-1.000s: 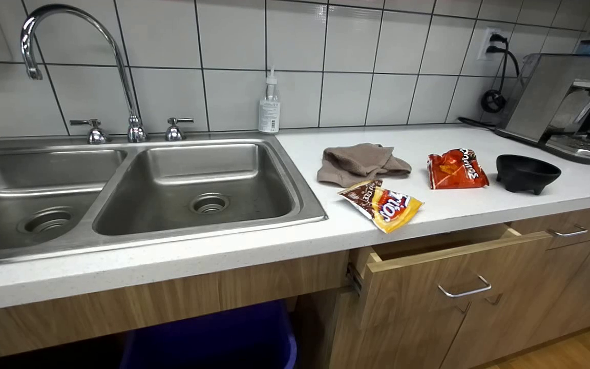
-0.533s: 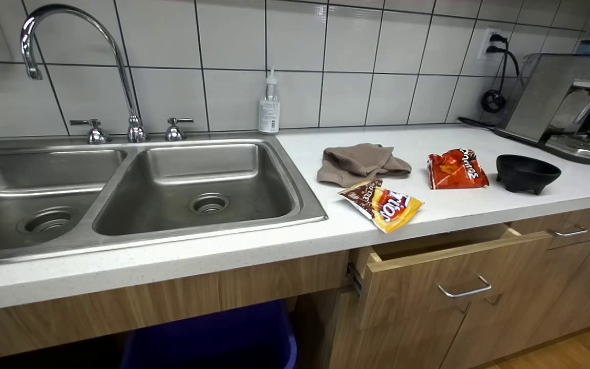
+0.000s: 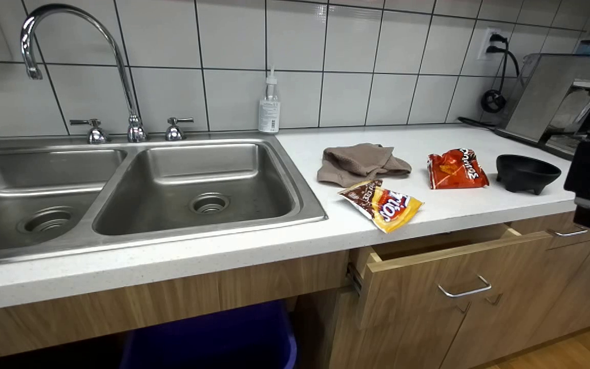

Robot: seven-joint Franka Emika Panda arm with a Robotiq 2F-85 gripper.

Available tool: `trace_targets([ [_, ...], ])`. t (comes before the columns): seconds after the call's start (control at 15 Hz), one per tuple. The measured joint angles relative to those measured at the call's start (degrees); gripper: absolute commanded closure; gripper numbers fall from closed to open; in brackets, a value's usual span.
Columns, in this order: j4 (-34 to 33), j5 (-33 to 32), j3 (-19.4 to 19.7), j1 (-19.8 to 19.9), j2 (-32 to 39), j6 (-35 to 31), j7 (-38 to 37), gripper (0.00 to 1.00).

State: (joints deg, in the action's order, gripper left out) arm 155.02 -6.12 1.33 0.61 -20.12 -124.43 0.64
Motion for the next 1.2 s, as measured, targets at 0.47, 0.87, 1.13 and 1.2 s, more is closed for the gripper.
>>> trace_targets([
  [0.47,-7.7,-2.3,0.0,0.5,13.8,-3.8,-0.1,0.00],
  [0.87,-13.2,-2.9,0.0,0.4,21.1,-4.4,-1.3,0.00],
  [1.13,-13.6,-2.9,0.0,0.4,21.4,-4.4,-1.3,0.00],
  [1.2,-13.6,-2.9,0.0,0.4,21.4,-4.4,-1.3,0.00],
])
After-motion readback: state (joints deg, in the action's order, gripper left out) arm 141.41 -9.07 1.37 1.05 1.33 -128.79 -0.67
